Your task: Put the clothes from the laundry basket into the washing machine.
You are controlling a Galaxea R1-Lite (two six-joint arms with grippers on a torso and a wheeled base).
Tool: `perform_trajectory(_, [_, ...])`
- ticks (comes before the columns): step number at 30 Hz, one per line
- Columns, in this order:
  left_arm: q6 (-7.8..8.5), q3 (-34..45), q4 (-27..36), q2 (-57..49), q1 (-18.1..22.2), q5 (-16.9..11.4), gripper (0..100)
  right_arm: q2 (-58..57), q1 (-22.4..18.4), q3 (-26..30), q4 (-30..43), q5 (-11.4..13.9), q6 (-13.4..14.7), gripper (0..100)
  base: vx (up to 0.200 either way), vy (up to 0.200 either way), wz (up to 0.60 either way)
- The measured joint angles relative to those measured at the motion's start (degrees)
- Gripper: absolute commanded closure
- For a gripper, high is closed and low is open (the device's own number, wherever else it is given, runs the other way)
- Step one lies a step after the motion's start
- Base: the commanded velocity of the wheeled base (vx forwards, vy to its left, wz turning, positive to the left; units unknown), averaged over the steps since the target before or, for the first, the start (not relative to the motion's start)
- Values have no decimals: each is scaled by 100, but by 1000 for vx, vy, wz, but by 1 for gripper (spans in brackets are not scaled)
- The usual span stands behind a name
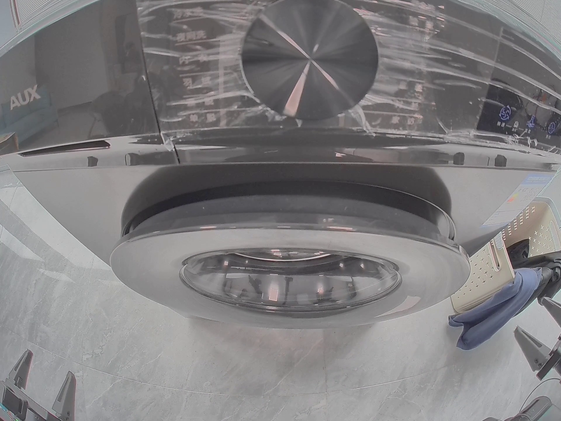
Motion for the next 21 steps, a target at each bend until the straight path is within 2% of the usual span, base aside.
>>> perform_trajectory(5, [5,0,0,0,0,0,0,1096,611,-2,-514,238,-17,0,0,0,0])
perform_trajectory(9, [10,0,0,0,2,0,0,1786,1193,-127,-723,312,-44,0,0,0,0])
perform_trajectory(12, [10,0,0,0,0,-2,0,2160,1482,-273,-844,336,-45,0,0,0,0])
perform_trajectory(17, [13,0,0,0,5,-2,0,2820,1694,-500,-1251,323,-37,0,0,0,0])
perform_trajectory(21, [18,0,0,0,2,-2,0,3360,1752,-596,-1894,224,-22,0,0,0,0])
